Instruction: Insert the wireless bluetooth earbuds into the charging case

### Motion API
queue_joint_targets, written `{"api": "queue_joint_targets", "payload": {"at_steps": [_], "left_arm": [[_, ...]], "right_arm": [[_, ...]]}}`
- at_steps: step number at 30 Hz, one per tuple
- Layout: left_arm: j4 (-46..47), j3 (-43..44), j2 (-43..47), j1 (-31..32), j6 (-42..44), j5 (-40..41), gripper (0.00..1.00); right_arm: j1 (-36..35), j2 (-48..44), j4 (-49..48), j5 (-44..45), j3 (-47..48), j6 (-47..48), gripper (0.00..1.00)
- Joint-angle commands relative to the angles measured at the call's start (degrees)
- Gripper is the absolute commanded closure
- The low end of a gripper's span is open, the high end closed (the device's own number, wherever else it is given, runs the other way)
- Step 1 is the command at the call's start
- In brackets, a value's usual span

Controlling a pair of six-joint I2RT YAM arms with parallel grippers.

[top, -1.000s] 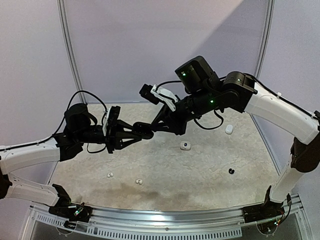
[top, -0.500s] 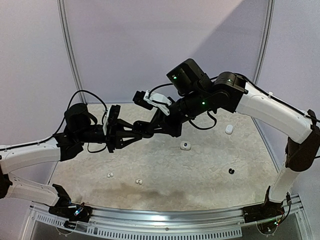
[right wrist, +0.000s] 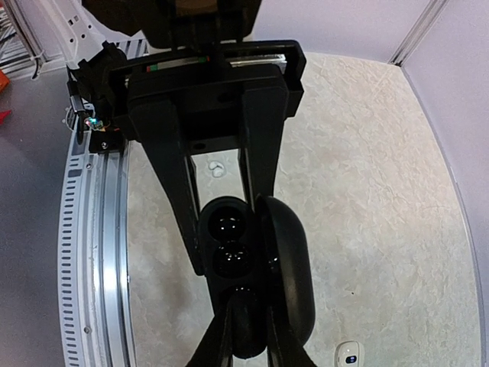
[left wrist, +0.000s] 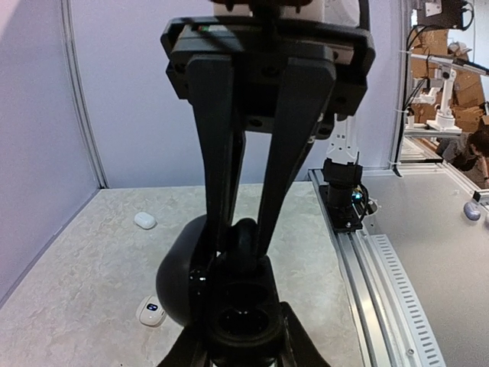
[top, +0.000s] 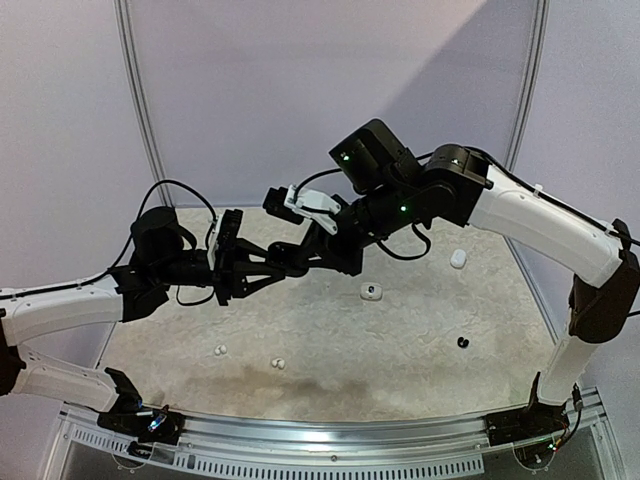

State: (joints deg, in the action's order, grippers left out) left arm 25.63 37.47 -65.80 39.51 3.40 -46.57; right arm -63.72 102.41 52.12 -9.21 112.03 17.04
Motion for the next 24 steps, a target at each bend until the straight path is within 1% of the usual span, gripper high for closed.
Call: {"api": "queue_joint_targets", "payload": {"at_steps": [1,7,15,19,24], "left_arm": [[2.93,0.05,-0.39,0.66,0.85,-2.83,1.0],[2.77,0.12,-0.36,0.66,0.33,-3.02,1.0],[2.71,0.14,-0.32,0.66,0.1,-3.27,1.0],[2.65,-0.07,-0.12,0.66,-0.79,-3.18,1.0],[2.72,-0.29,-0.03,0.66,-1.05,-3.28,1.0]], "right_arm": [[-0.09,1.39,1.67,2.49,0.91,2.31,0.82],[-0.14,1.48,1.9,2.27,1.38,2.91,0.75],[-0.15,1.48,1.4,3.02,2.09,2.8,0.7],[-0.08,0.85,0.81,4.37,2.34,2.14,0.63],[-0.11,-0.82,-0.08,4.58,2.06,1.79,0.59]]}}
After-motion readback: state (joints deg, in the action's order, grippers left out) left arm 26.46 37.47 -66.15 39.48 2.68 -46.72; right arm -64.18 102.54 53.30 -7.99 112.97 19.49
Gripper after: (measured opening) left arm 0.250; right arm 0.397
